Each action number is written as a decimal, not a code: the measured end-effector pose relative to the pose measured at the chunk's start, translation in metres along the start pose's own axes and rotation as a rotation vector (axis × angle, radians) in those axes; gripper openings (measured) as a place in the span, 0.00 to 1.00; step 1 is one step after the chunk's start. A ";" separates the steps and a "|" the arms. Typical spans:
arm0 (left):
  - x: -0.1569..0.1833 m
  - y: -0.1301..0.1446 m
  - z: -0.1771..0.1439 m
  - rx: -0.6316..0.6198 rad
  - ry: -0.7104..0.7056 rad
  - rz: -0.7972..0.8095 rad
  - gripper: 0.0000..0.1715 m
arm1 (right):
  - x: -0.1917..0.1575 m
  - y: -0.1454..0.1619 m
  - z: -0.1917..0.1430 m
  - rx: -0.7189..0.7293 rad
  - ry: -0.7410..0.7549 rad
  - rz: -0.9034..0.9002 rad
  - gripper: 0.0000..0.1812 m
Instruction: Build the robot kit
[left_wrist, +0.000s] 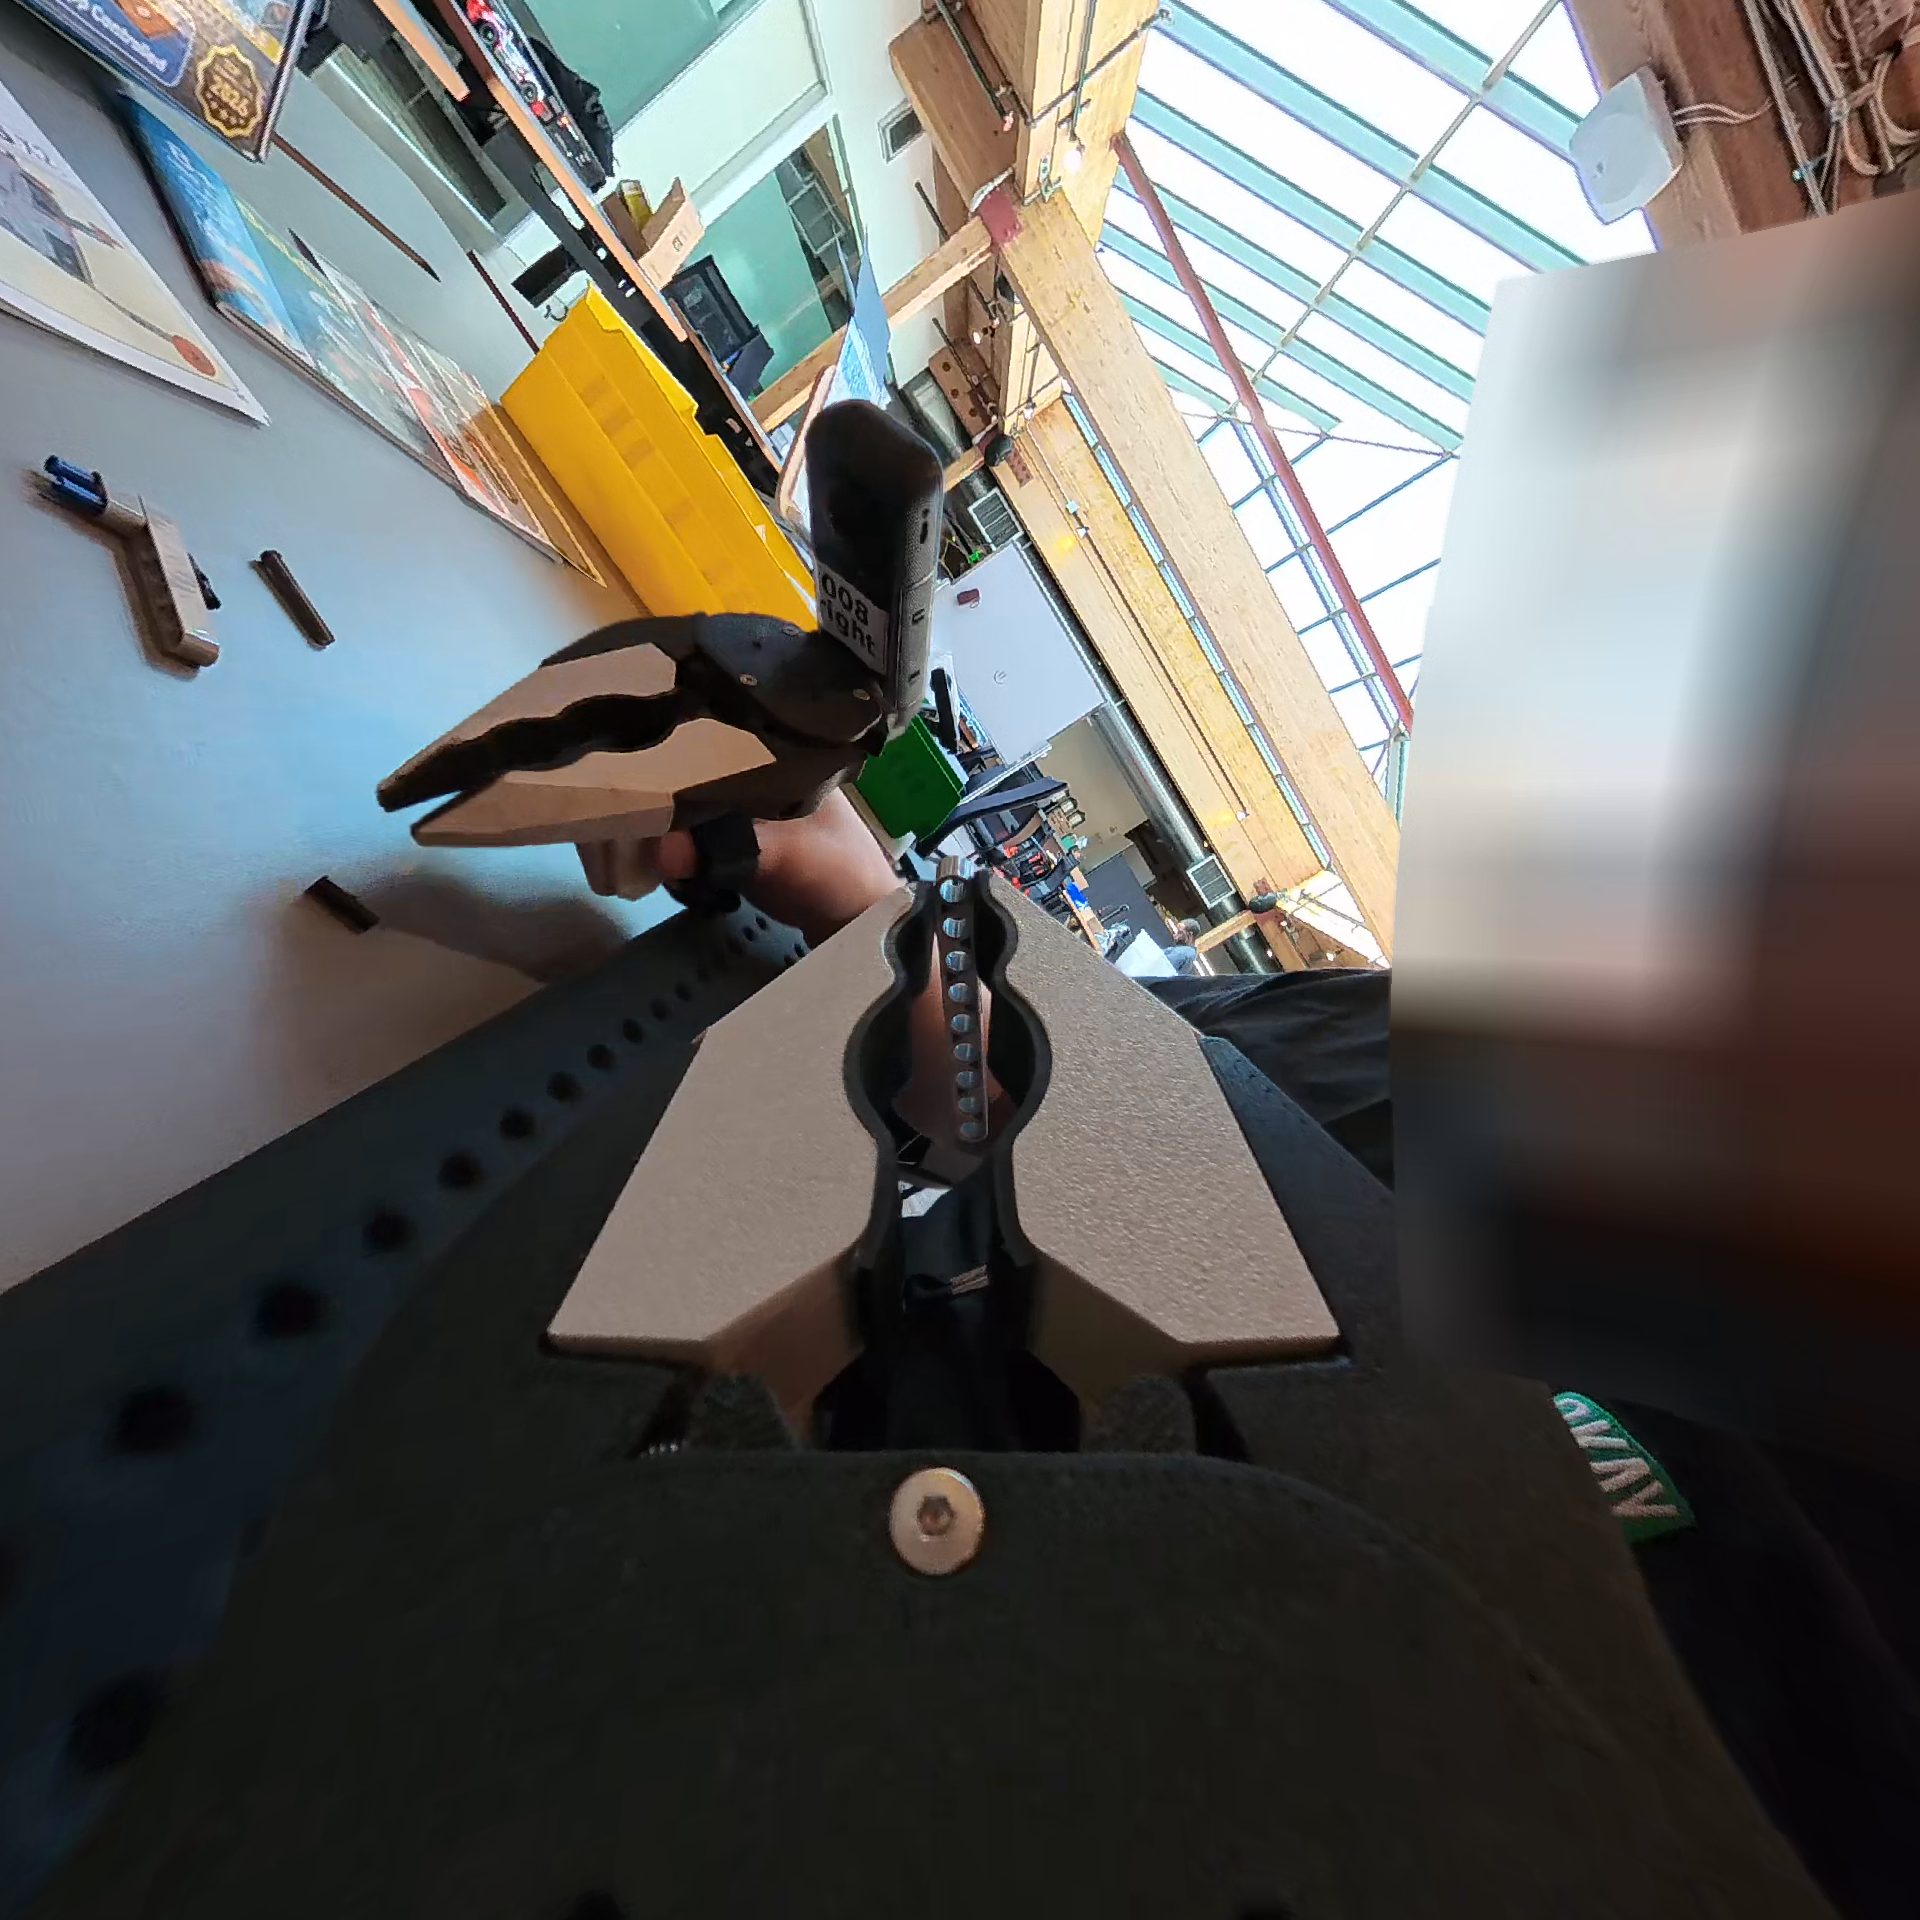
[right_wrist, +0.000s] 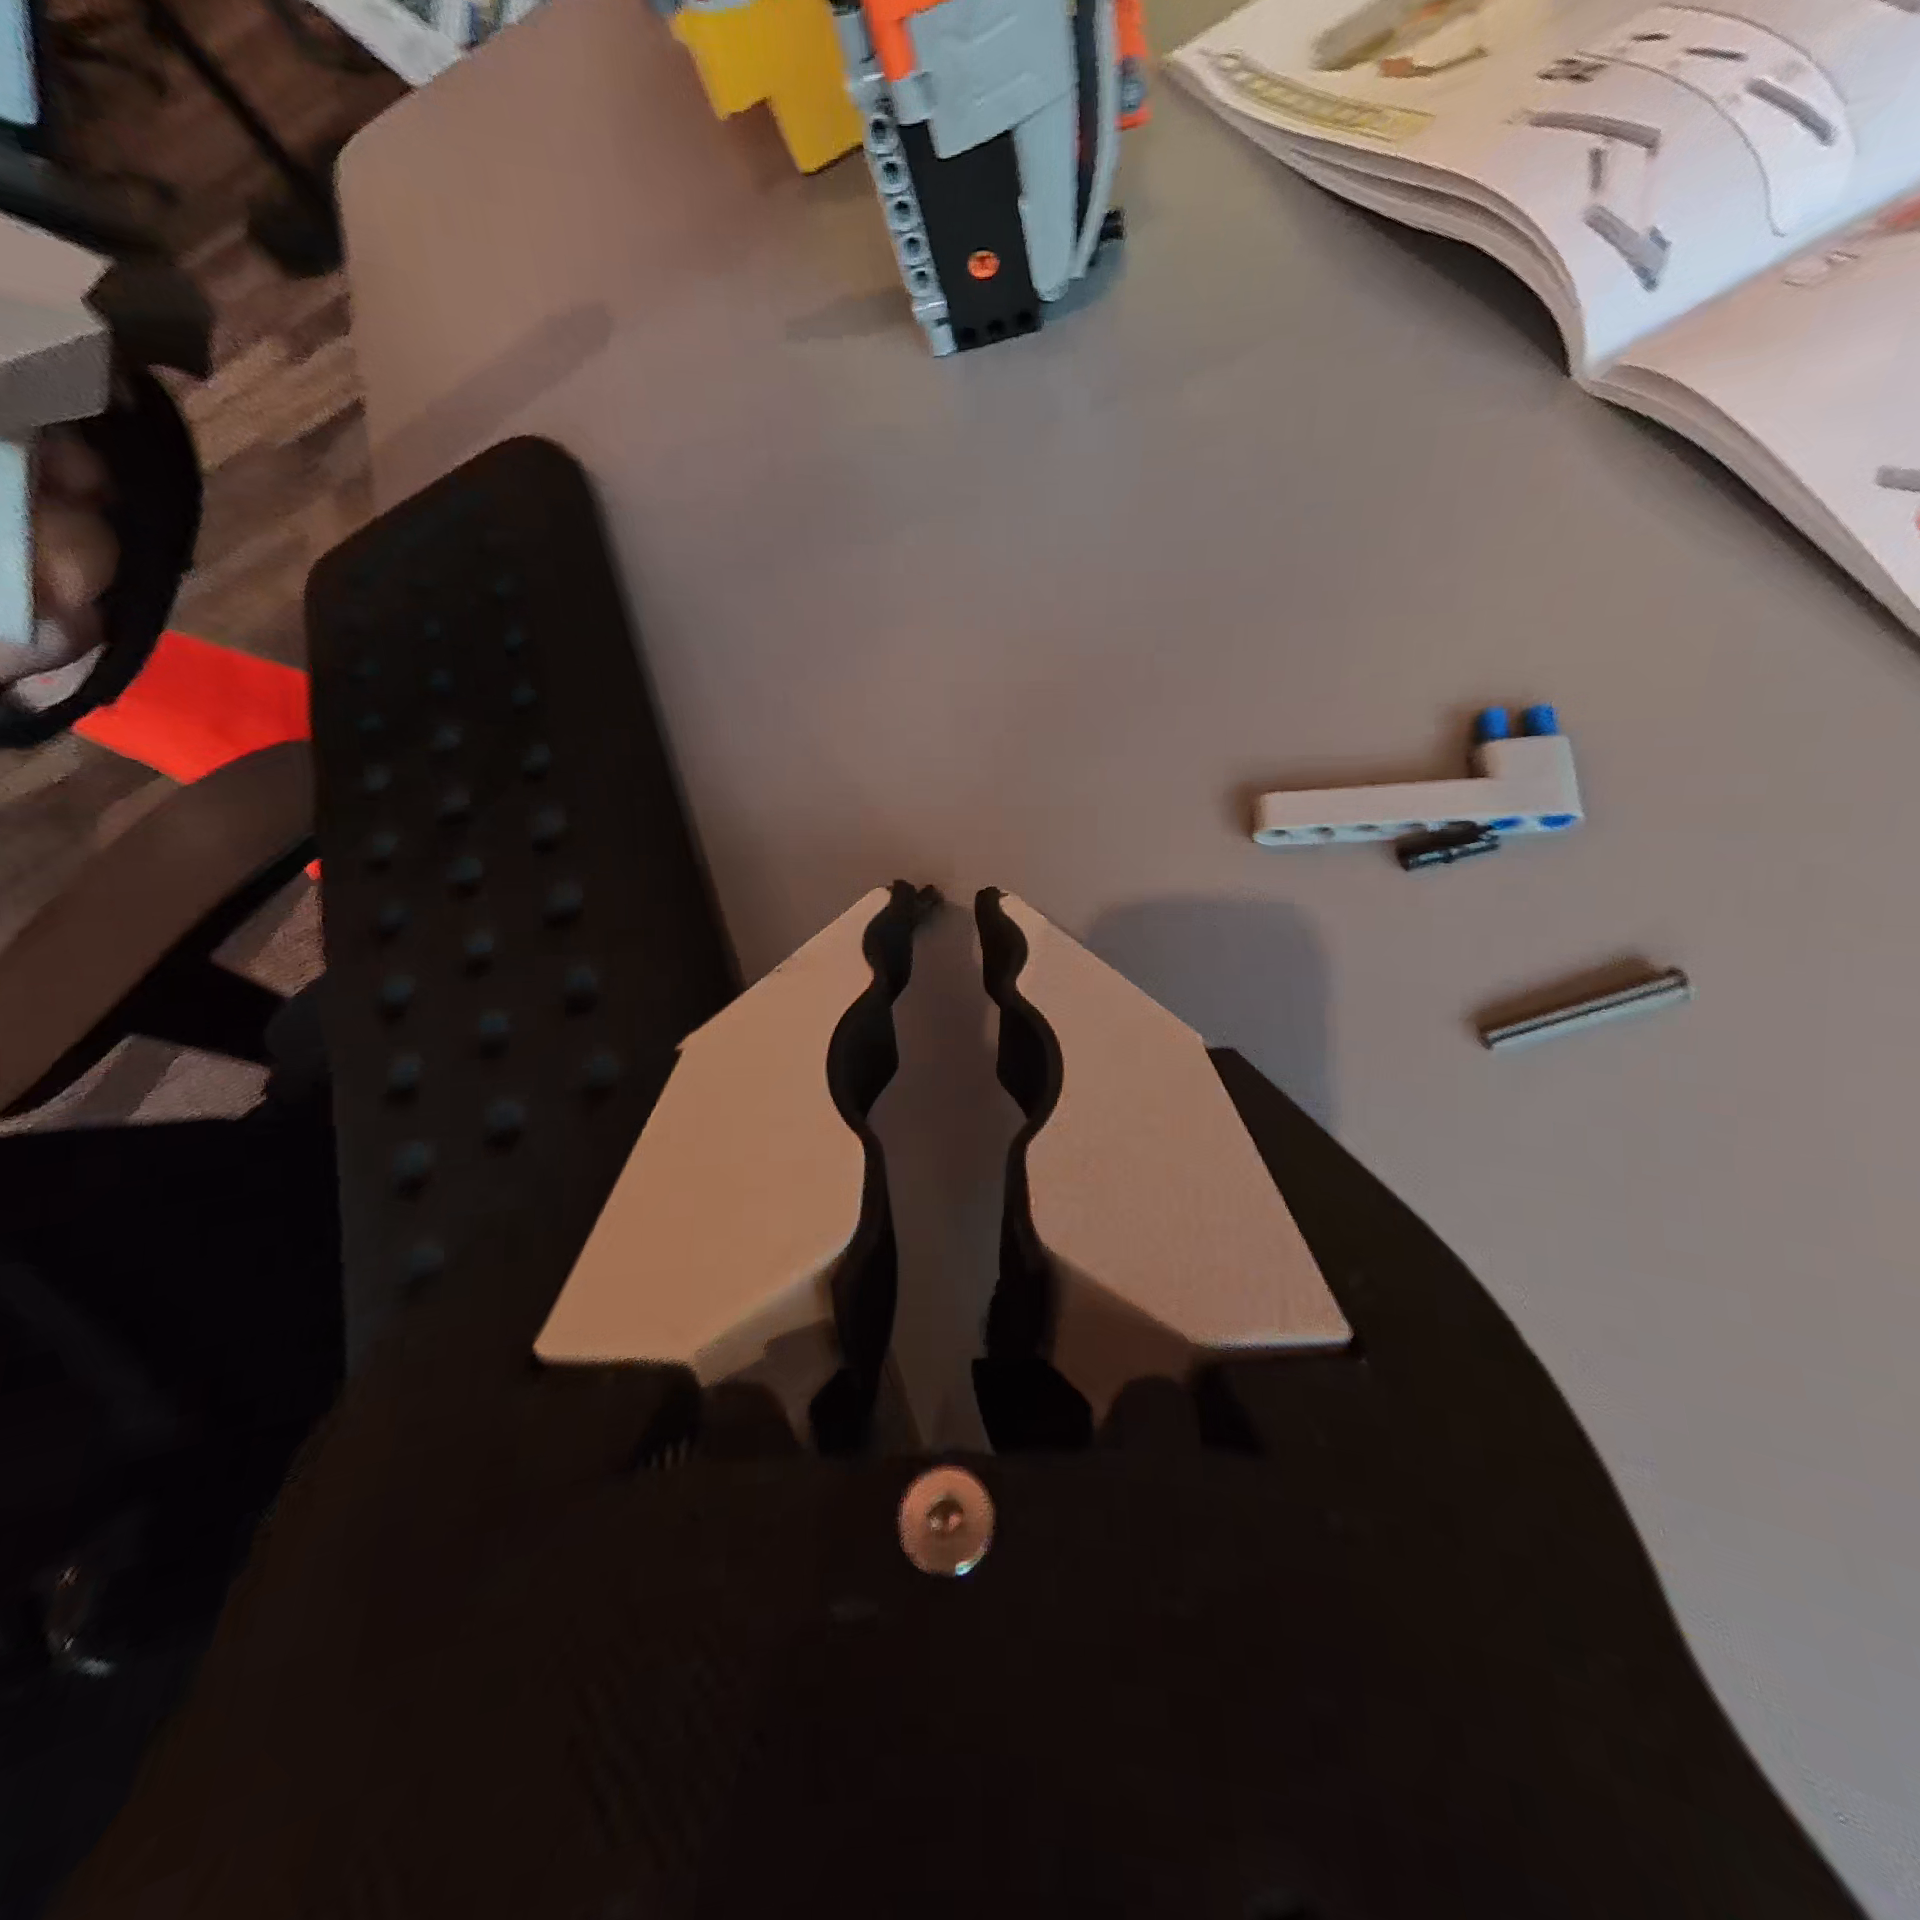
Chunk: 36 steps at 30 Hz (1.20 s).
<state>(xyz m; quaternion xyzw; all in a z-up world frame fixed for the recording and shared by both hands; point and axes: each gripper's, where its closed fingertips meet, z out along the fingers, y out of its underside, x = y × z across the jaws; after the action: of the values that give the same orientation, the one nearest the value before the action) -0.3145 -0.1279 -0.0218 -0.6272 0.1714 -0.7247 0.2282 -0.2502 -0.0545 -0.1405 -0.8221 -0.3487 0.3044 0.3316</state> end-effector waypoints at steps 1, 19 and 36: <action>-0.001 0.000 0.000 -0.004 -0.003 0.001 0.03 | 0.005 0.000 0.000 -0.005 0.043 0.001 0.06; 0.009 0.000 -0.016 -0.049 0.025 0.040 0.03 | -0.007 0.013 0.019 -0.204 0.099 -0.108 0.03; 0.009 -0.005 -0.032 -0.045 0.054 0.036 0.03 | -0.012 0.018 0.021 -0.302 0.097 -0.360 0.08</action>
<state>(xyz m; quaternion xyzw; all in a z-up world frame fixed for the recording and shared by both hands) -0.3473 -0.1297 -0.0167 -0.6092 0.2050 -0.7330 0.2226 -0.2658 -0.0668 -0.1632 -0.8004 -0.5149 0.1451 0.2704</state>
